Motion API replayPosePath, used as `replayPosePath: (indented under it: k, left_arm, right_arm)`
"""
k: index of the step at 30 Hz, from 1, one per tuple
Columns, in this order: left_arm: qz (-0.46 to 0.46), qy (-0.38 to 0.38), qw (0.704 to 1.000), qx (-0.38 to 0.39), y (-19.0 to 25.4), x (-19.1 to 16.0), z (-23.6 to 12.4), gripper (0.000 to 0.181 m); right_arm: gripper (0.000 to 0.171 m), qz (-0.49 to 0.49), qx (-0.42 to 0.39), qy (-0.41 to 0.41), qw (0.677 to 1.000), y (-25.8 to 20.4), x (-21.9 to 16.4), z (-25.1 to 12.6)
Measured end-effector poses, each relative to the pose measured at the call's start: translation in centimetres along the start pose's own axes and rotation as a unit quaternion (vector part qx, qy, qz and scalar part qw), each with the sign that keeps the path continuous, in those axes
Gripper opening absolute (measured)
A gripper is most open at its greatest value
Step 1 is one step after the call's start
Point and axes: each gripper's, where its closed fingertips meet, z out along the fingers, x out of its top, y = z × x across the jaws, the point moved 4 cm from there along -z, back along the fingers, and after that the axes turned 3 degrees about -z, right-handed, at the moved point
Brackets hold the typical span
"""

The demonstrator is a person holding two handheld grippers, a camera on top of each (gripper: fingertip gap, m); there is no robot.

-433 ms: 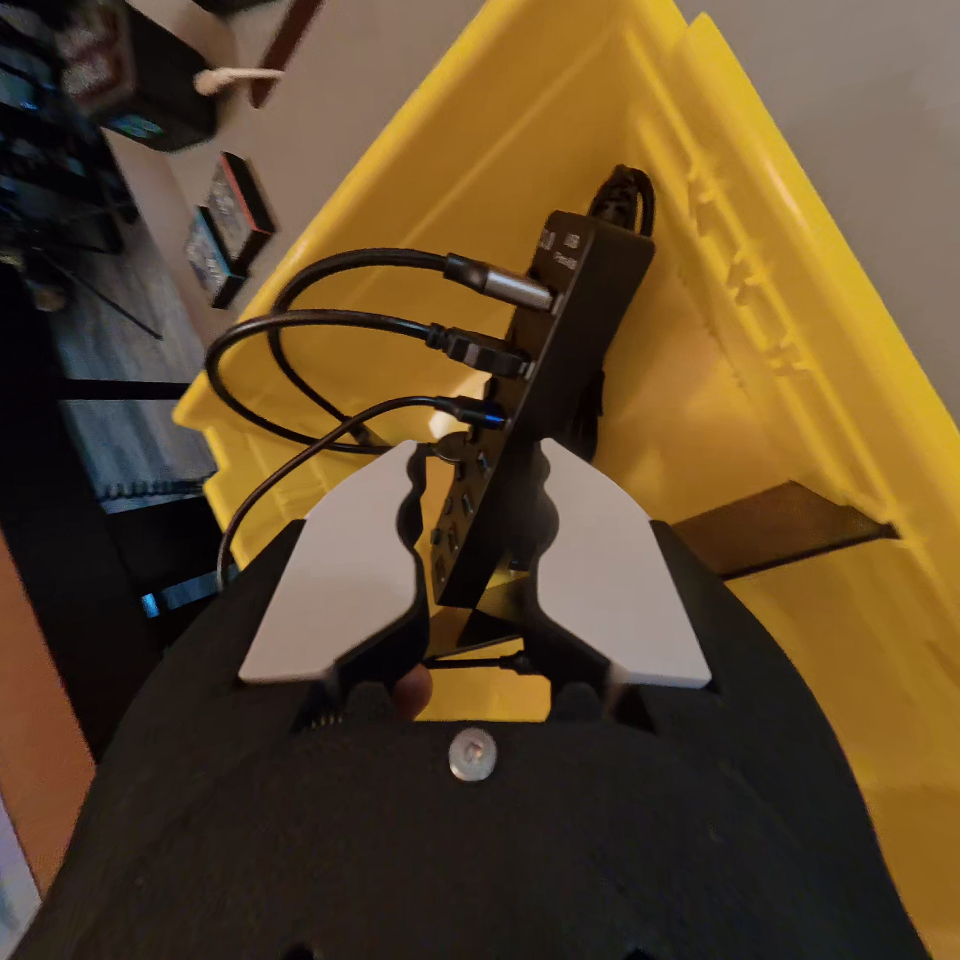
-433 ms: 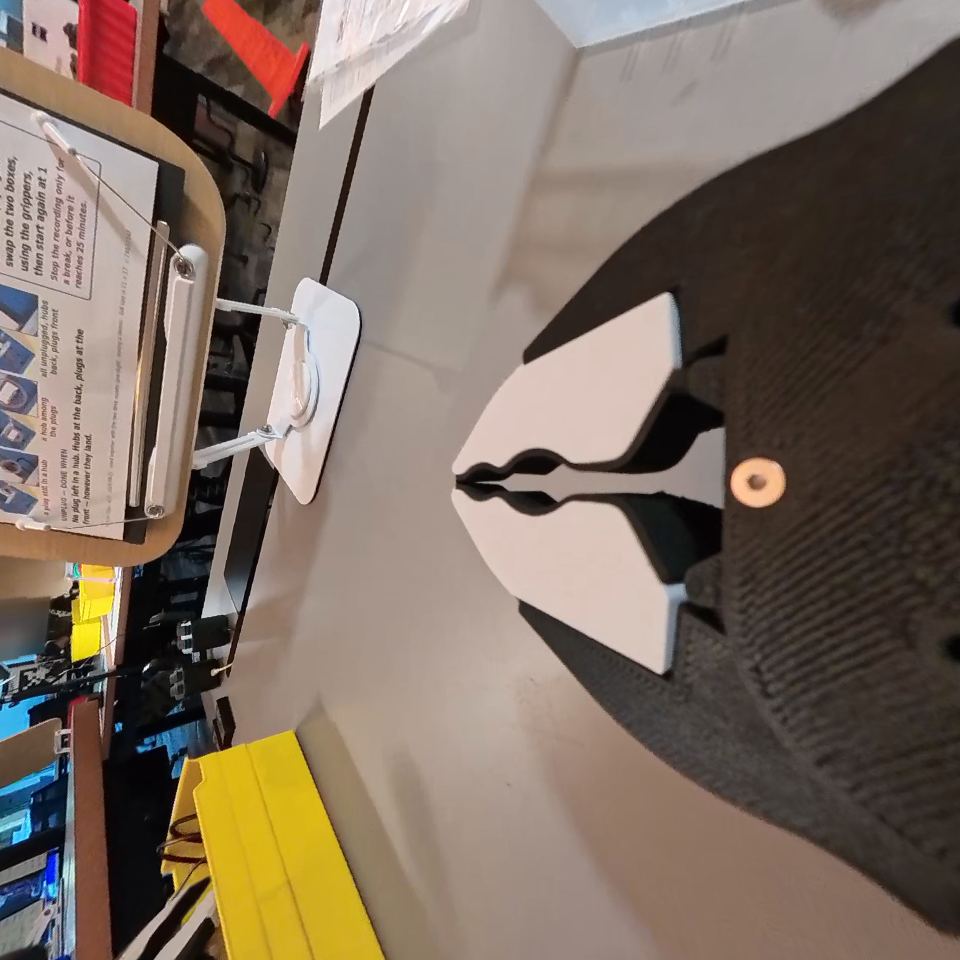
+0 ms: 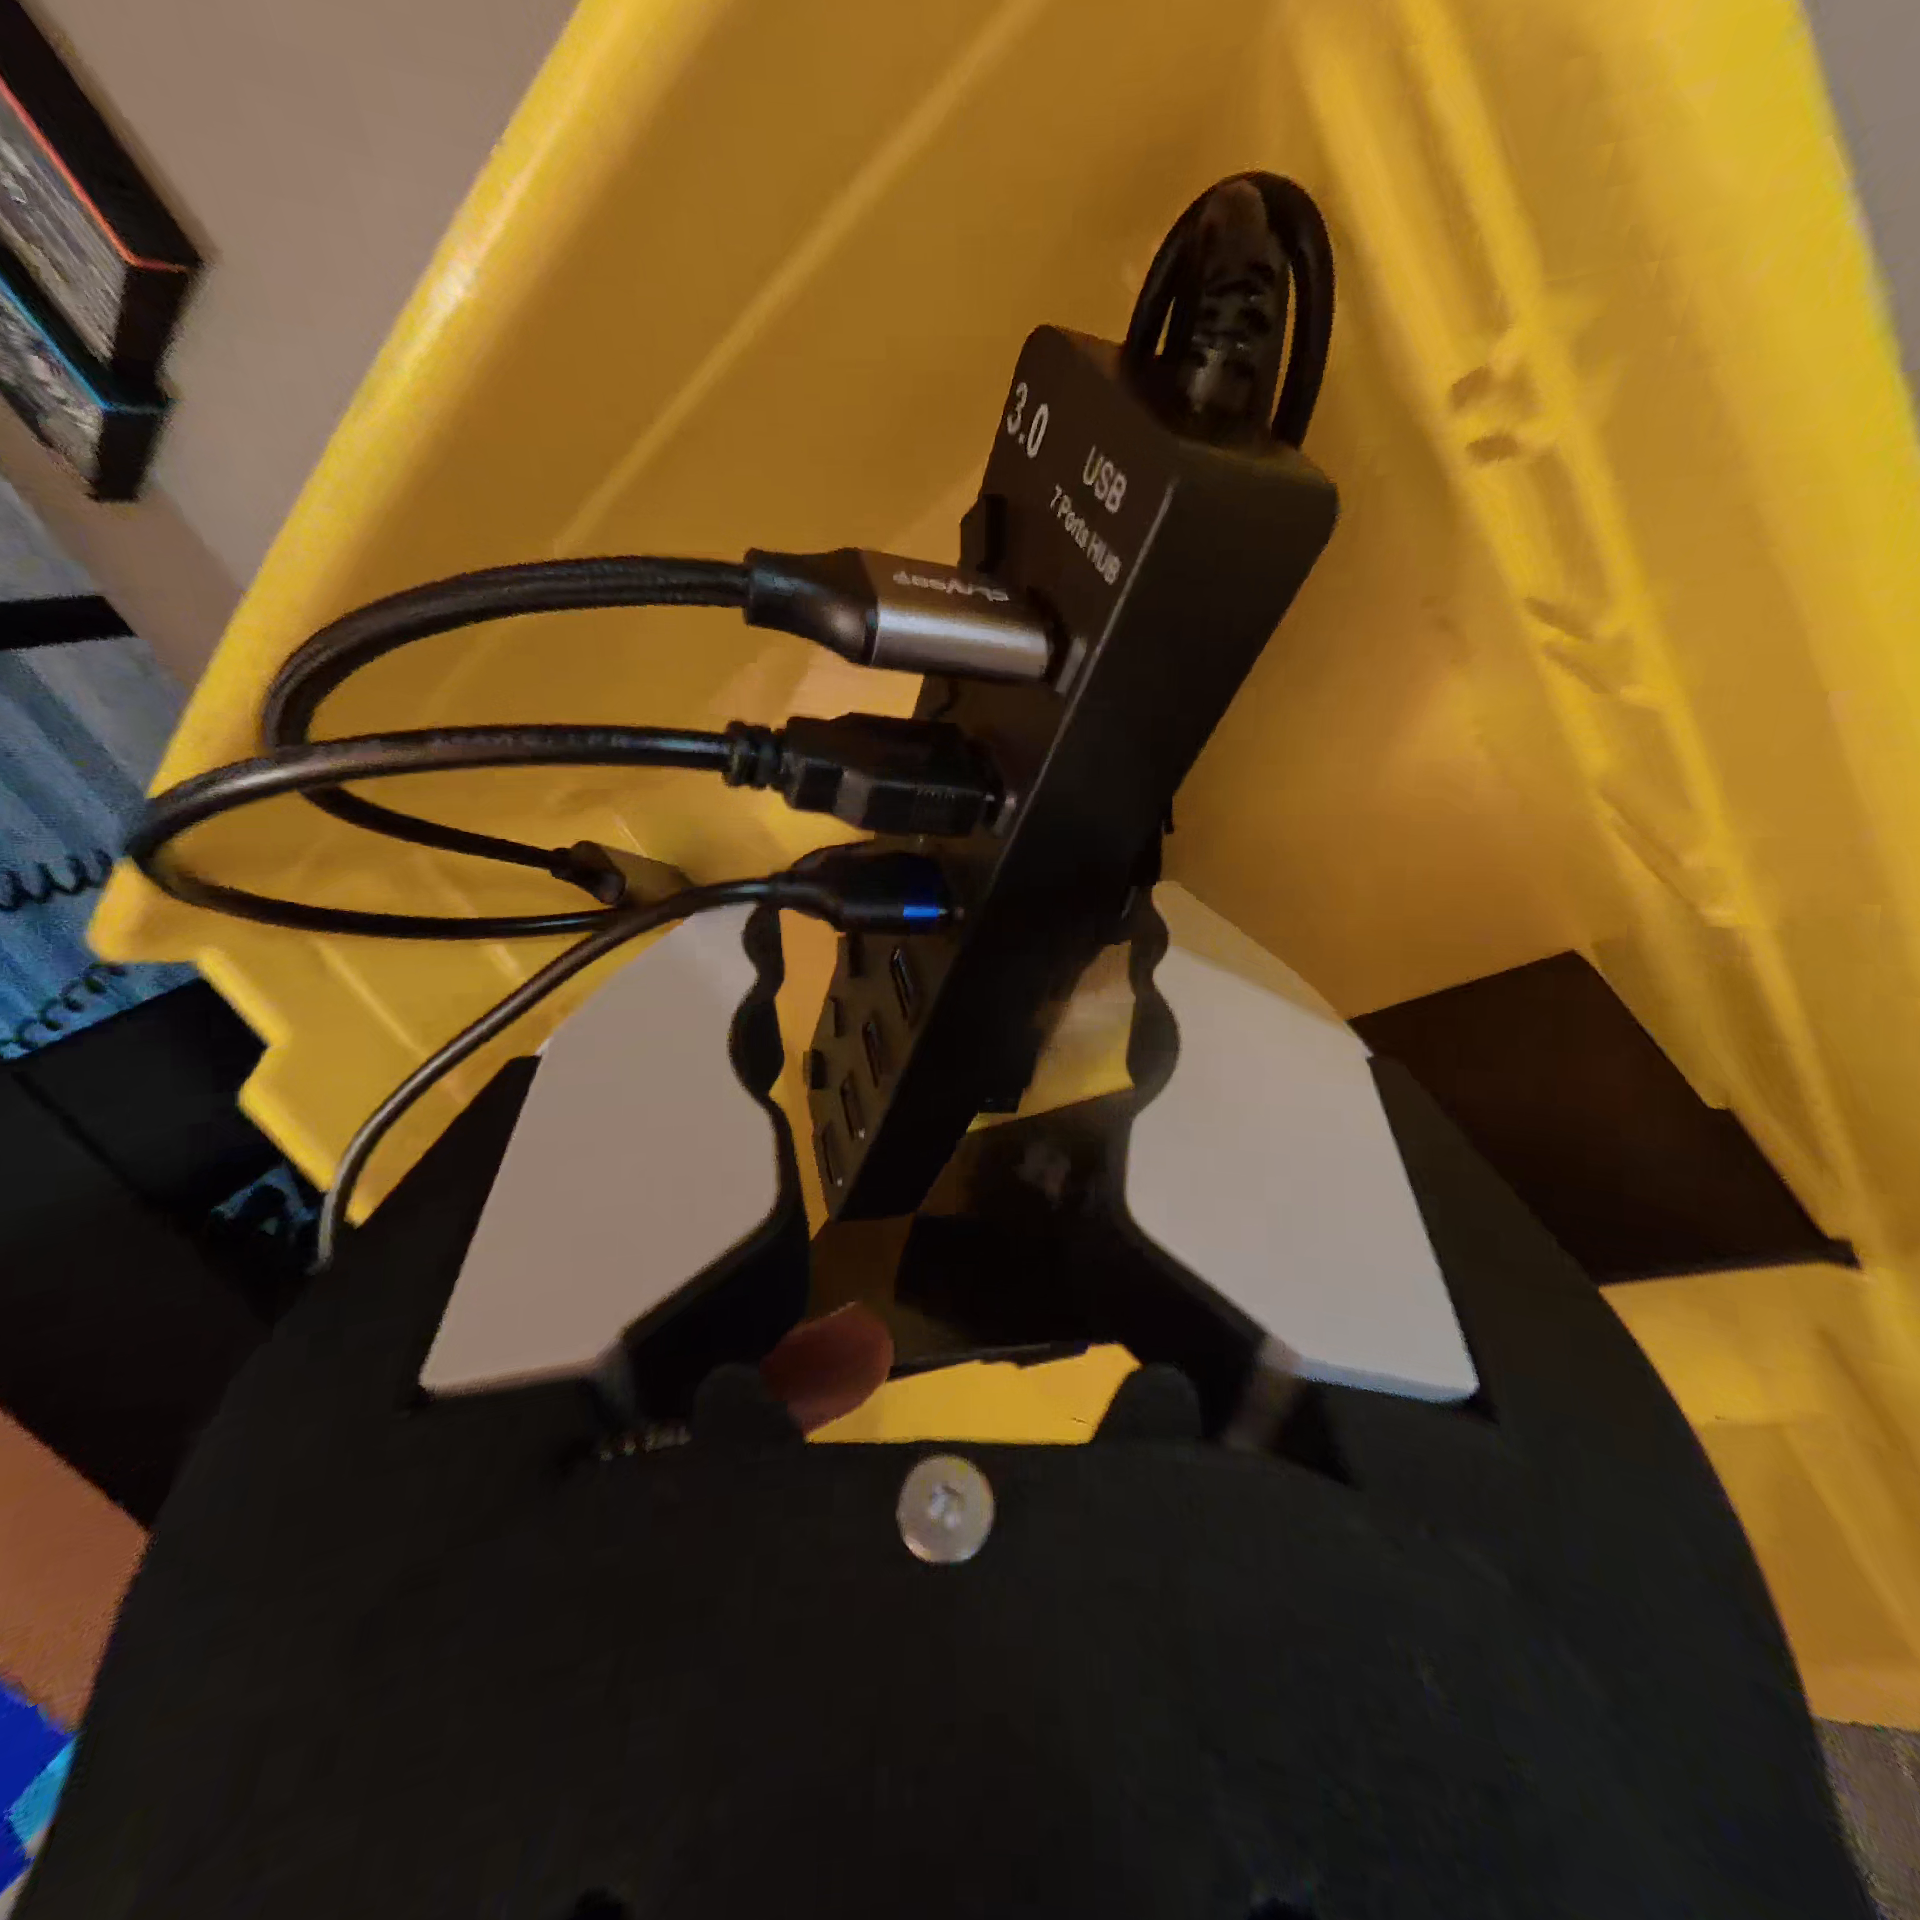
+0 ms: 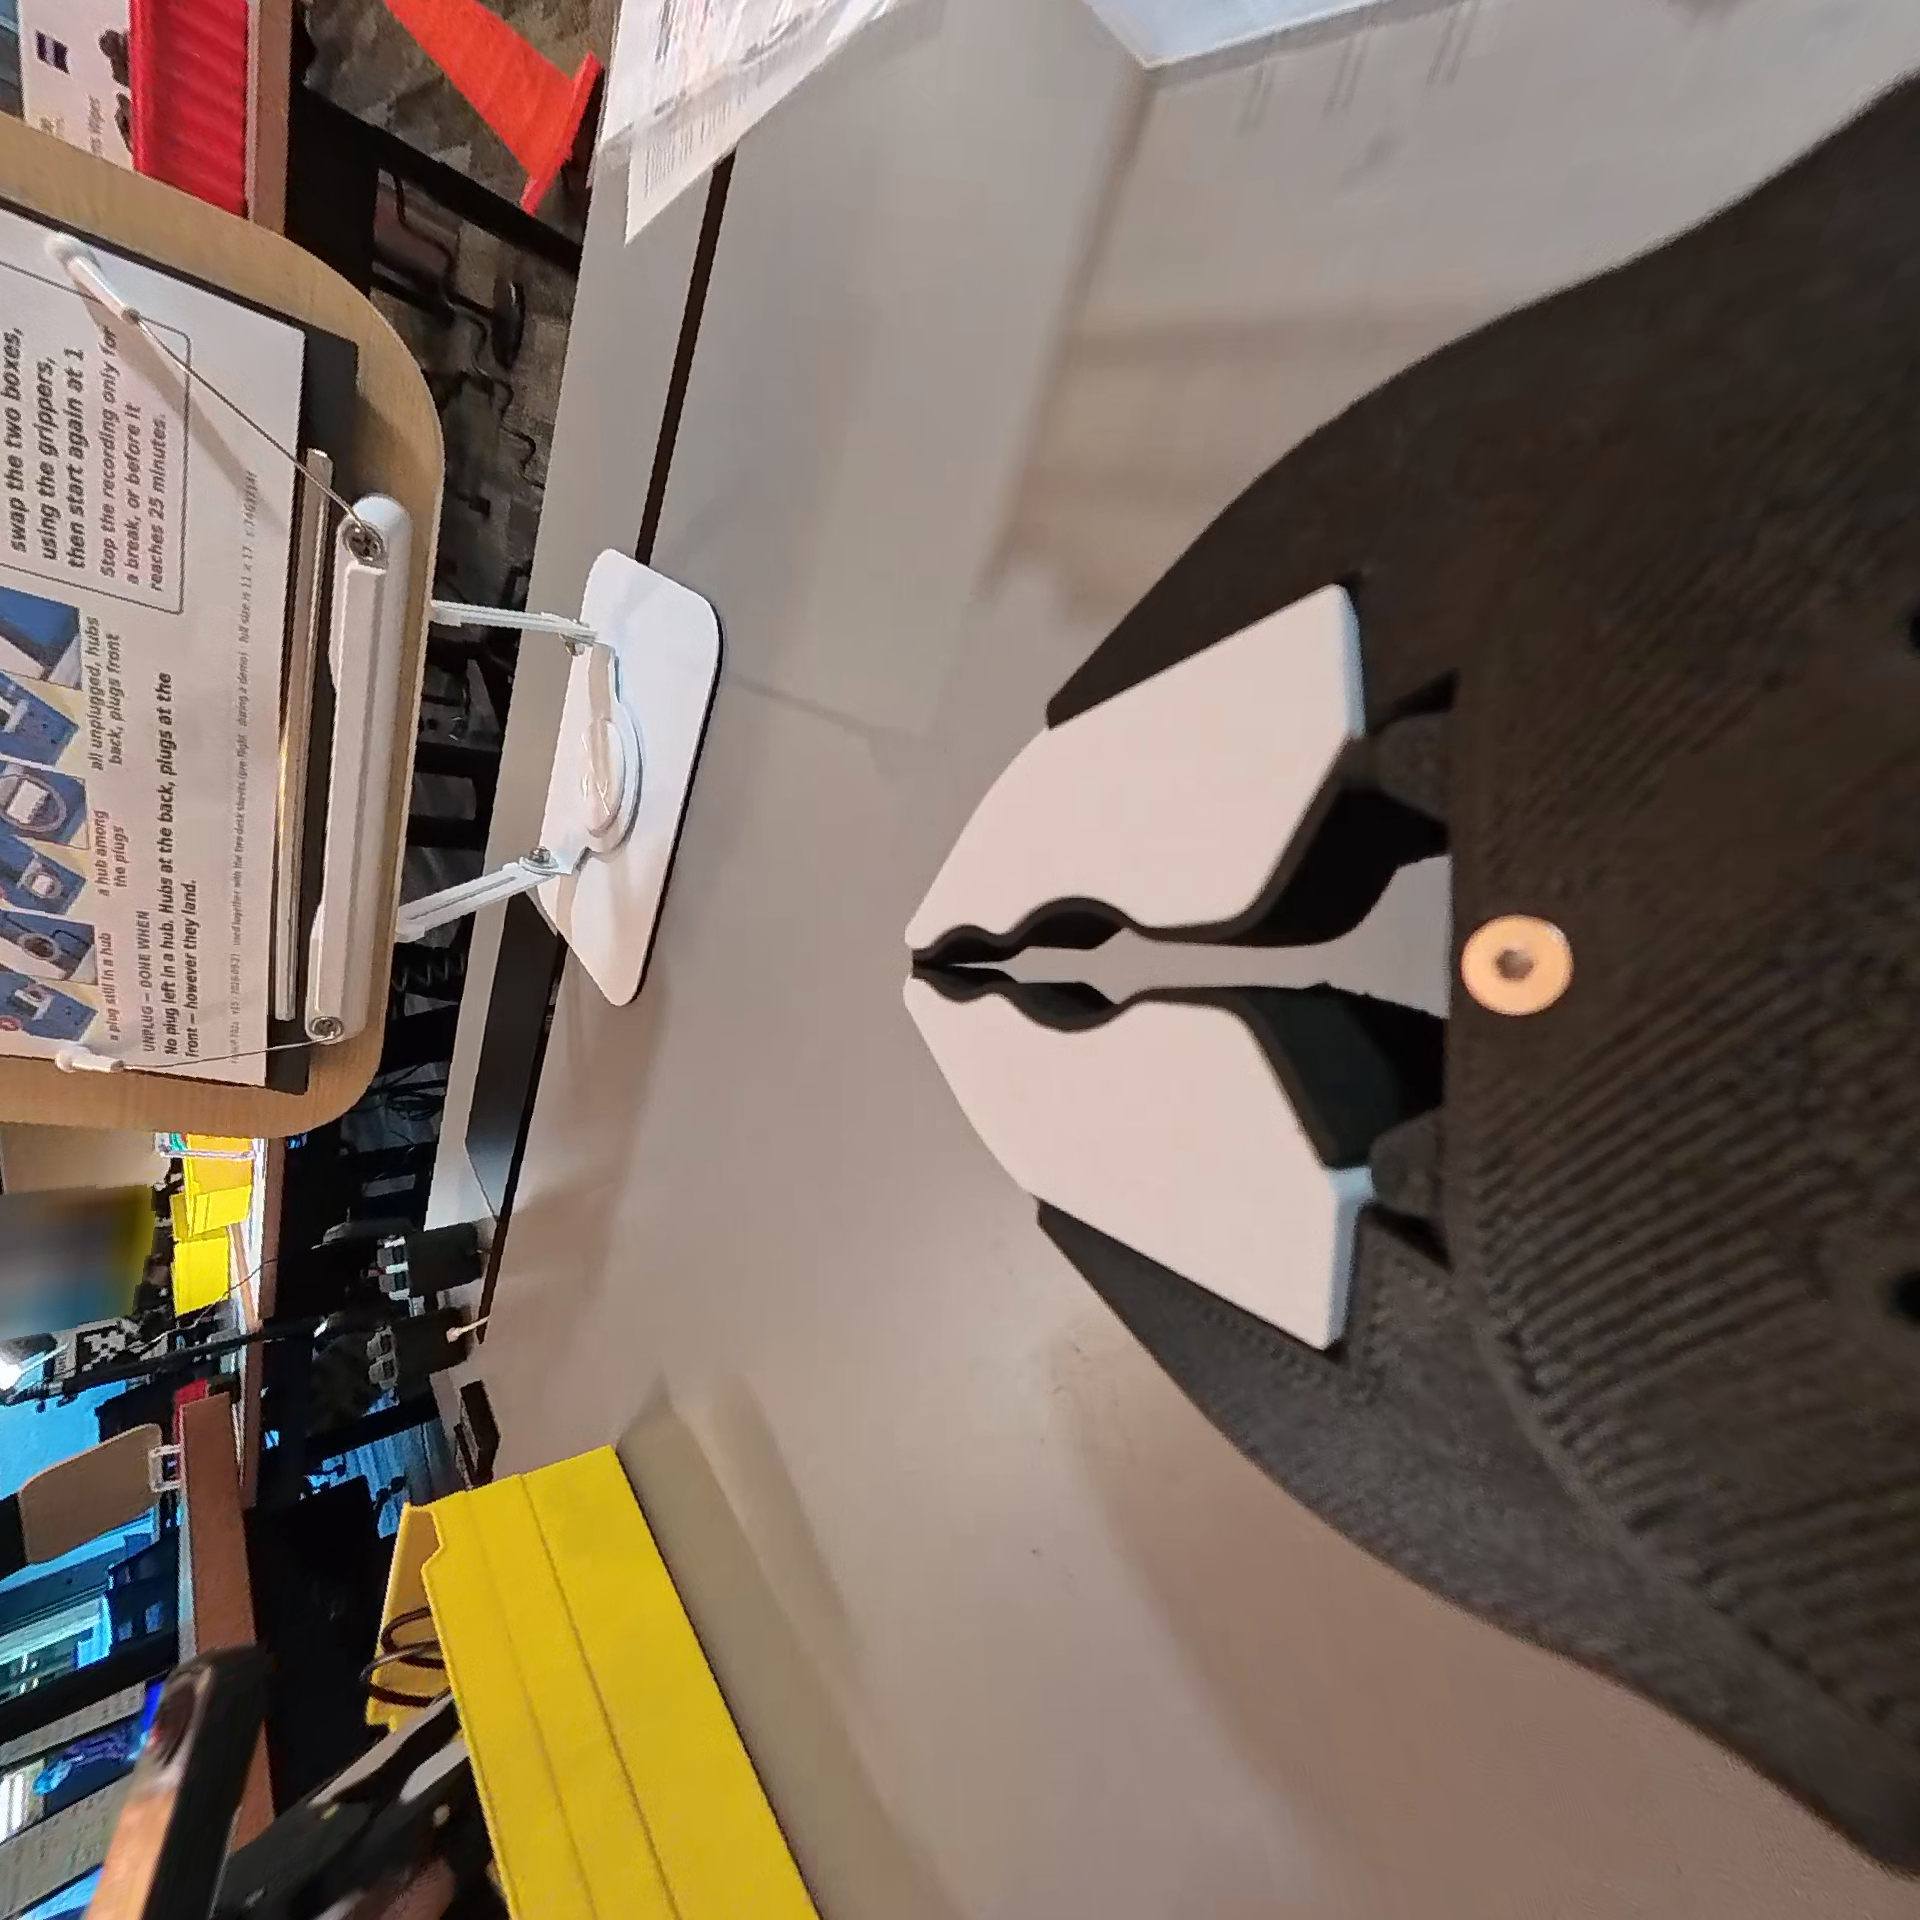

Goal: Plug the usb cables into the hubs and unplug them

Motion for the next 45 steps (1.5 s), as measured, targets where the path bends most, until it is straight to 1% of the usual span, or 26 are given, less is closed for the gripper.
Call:
replayPosePath:
  k: [1,3,4,5,9,11,14,19,22,25,28,30,32,33,35,36,38,39,41,42,45]
  left_arm:
    - [-0.003,-0.008,1.000,-0.006,0.2,-0.1,0.6,0.068]
    - [-0.001,-0.014,1.000,-0.002,0.4,-0.1,1.7,0.072]
    - [-0.003,-0.007,1.000,-0.001,0.4,-0.1,1.6,0.066]
    - [-0.002,0.006,1.000,0.012,0.2,-0.1,1.4,0.053]
    - [-0.001,0.067,0.993,0.098,-1.0,-0.3,-0.3,0.033]
    - [-0.007,0.106,0.986,0.131,-1.5,-0.4,-2.2,0.033]
    - [-0.020,0.166,0.970,0.175,-2.3,-0.5,-6.3,0.031]
    - [-0.020,0.259,0.929,0.263,-2.6,-0.9,-15.0,0.031]
    - [-0.012,0.326,0.892,0.314,-1.4,-0.8,-20.6,0.031]
    - [0.013,0.388,0.859,0.334,1.7,-0.1,-25.1,0.031]
    - [0.059,0.424,0.847,0.316,6.9,1.5,-27.1,0.030]
    - [0.095,0.448,0.839,0.294,11.4,2.9,-27.1,0.030]
    - [0.117,0.468,0.835,0.264,16.1,4.3,-26.3,0.030]
    - [0.122,0.475,0.838,0.238,18.4,4.9,-25.5,0.031]
    - [0.121,0.503,0.840,0.162,23.1,6.1,-23.6,0.031]
    - [0.116,0.518,0.839,0.119,25.4,6.5,-22.6,0.030]
    - [0.105,0.538,0.834,0.057,29.1,7.0,-21.1,0.030]
    - [0.098,0.551,0.828,0.033,30.6,7.1,-20.7,0.030]
    - [0.080,0.578,0.812,-0.011,33.1,6.8,-20.5,0.030]
    - [0.081,0.581,0.810,-0.030,34.3,6.7,-20.3,0.030]
    - [0.092,0.575,0.811,-0.048,37.1,6.3,-19.5,0.029]
  right_arm:
    - [0.000,0.001,0.001,0.001,1.000,0.0,0.0,0.0]
    - [0.000,0.004,0.003,0.001,1.000,0.0,0.0,0.0]
    - [0.000,0.006,0.004,0.002,1.000,0.0,0.1,0.0]
    - [0.000,0.008,0.004,0.003,1.000,0.0,0.1,0.0]
    - [0.000,0.015,0.008,0.005,1.000,0.0,0.1,0.0]
    - [0.000,0.021,0.011,0.005,1.000,-0.1,0.1,0.0]
    - [0.000,0.025,0.013,0.007,1.000,-0.2,0.1,0.1]
    - [0.000,0.029,0.020,0.011,0.999,-0.5,0.3,0.0]
    - [0.000,0.031,0.026,0.015,0.999,-0.9,0.5,-0.1]
    - [0.000,0.032,0.037,0.021,0.999,-1.5,0.8,-0.2]
    - [0.000,0.036,0.068,0.037,0.996,-2.9,1.3,-0.5]
    - [0.000,0.031,0.093,0.054,0.994,-4.2,1.8,-0.7]
    - [0.003,0.015,0.127,0.078,0.989,-6.0,2.4,-1.1]
    - [0.005,0.010,0.151,0.103,0.983,-7.0,3.0,-1.6]
    - [0.007,0.015,0.185,0.157,0.970,-8.9,4.3,-2.9]
    - [0.009,0.015,0.193,0.169,0.966,-9.7,4.6,-3.3]
    - [0.013,0.022,0.177,0.167,0.970,-10.5,4.6,-3.4]
    - [0.020,0.036,0.165,0.160,0.973,-10.5,4.3,-3.2]
    - [0.046,0.073,0.157,0.157,0.972,-10.3,4.2,-2.8]
    - [0.056,0.091,0.164,0.160,0.969,-10.3,4.3,-2.8]
    - [0.066,0.108,0.173,0.167,0.965,-9.8,4.5,-3.1]
